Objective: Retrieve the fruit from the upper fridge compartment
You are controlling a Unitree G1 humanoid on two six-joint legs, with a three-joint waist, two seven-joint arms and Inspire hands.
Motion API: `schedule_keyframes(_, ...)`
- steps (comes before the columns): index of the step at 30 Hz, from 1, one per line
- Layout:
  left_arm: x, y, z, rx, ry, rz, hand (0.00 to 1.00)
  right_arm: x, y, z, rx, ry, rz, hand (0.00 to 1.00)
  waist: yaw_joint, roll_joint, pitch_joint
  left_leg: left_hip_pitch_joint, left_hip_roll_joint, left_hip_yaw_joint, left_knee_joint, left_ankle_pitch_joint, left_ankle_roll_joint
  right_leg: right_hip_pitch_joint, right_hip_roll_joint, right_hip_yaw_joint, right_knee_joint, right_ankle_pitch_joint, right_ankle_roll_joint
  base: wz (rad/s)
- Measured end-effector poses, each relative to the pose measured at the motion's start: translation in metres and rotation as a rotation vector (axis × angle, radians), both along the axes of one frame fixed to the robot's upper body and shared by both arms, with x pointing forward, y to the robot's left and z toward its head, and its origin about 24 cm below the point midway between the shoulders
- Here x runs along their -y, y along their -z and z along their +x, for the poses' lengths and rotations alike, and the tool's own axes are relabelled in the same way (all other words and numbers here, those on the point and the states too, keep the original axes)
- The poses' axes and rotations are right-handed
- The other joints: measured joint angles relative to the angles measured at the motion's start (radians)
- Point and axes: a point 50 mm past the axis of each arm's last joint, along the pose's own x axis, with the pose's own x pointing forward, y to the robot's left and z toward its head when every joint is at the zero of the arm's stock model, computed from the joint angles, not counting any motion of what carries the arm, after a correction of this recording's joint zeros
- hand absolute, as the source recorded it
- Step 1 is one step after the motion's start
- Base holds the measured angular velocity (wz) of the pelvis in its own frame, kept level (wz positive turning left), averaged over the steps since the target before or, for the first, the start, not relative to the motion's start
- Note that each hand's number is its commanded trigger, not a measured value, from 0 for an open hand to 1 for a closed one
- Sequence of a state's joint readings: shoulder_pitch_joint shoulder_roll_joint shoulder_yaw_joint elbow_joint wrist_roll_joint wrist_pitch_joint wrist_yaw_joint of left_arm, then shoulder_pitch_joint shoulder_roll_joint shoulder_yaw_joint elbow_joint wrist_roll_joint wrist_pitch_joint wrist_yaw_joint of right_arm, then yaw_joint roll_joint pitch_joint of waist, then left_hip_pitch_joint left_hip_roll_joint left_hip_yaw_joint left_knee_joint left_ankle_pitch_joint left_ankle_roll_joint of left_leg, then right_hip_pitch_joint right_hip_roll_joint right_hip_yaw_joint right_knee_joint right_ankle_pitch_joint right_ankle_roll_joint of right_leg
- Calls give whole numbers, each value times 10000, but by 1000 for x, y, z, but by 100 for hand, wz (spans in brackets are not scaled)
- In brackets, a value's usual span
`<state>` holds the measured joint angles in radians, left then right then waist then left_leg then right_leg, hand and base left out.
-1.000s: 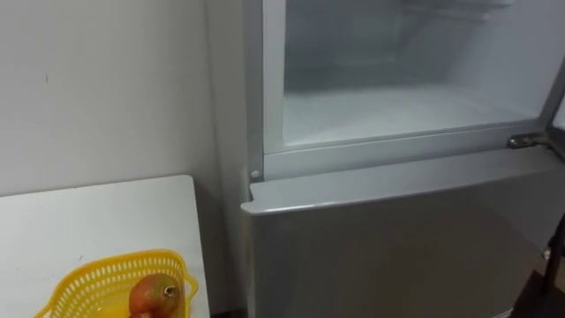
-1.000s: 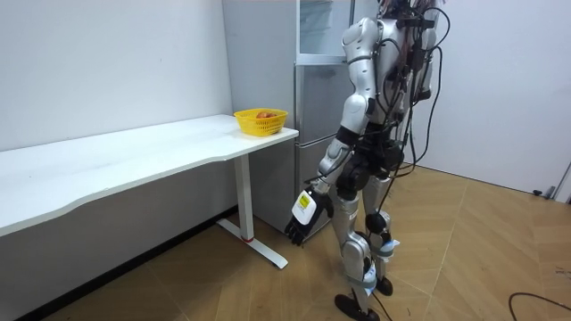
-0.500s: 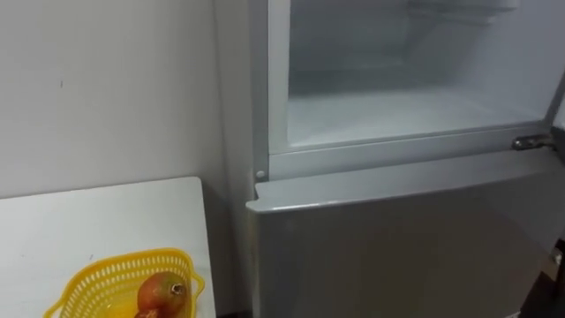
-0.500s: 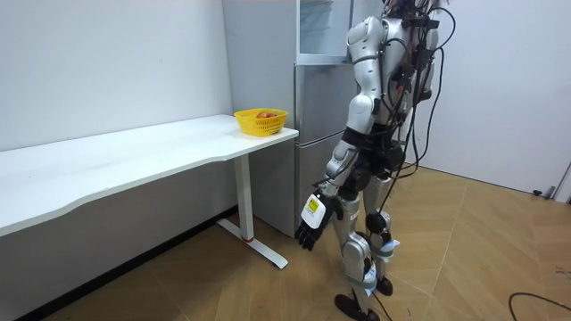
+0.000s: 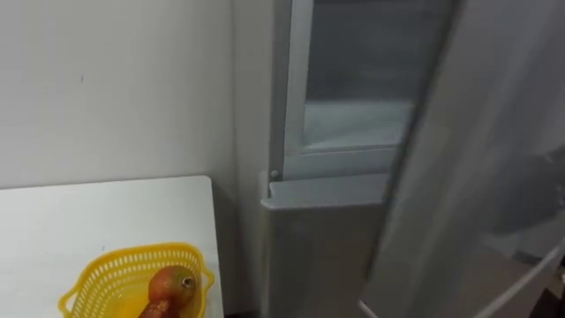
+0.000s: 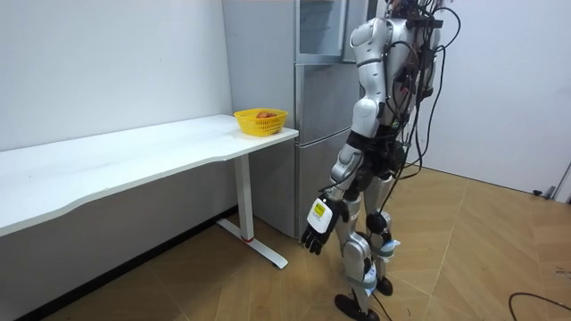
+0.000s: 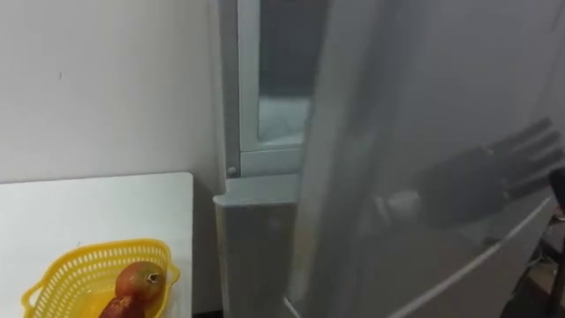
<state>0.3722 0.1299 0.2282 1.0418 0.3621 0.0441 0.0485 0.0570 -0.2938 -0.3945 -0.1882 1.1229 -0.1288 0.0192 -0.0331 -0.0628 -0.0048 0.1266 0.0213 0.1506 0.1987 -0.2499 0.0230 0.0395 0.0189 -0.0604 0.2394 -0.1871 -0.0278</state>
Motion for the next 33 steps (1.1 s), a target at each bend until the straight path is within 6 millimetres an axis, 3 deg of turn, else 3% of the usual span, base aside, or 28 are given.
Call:
schedule_keyframes(5, -2, 0, 3, 51, 45, 17, 0, -14, 2, 9, -891, -466, -2748, 0, 320, -82, 11, 30, 26, -42, 20, 17, -32, -11, -8, -101, -43, 10, -45, 3)
schedule_keyframes(13, 1, 1, -3, -215, -81, -145, 0, -17, 6, 11, -1885, -115, -4628, 0, 518, -327, 6, -97, 3, -310, 57, 21, -44, -9, -96, -332, -13, 12, -63, 6)
schedule_keyframes(16, 3, 2, -4, -369, -123, -259, 0, -15, 7, 11, -2109, 2, -4737, 0, 520, -413, 17, -116, -15, -477, 68, 22, -46, 71, -100, -420, -33, 37, -80, 9)
schedule_keyframes(33, 0, 0, -12, -435, -339, -192, 0, -18, 8, 11, -2561, 949, -4450, 0, 922, -366, 34, -127, 22, -623, 55, 128, -168, 101, -10, -525, -171, 186, -166, 1)
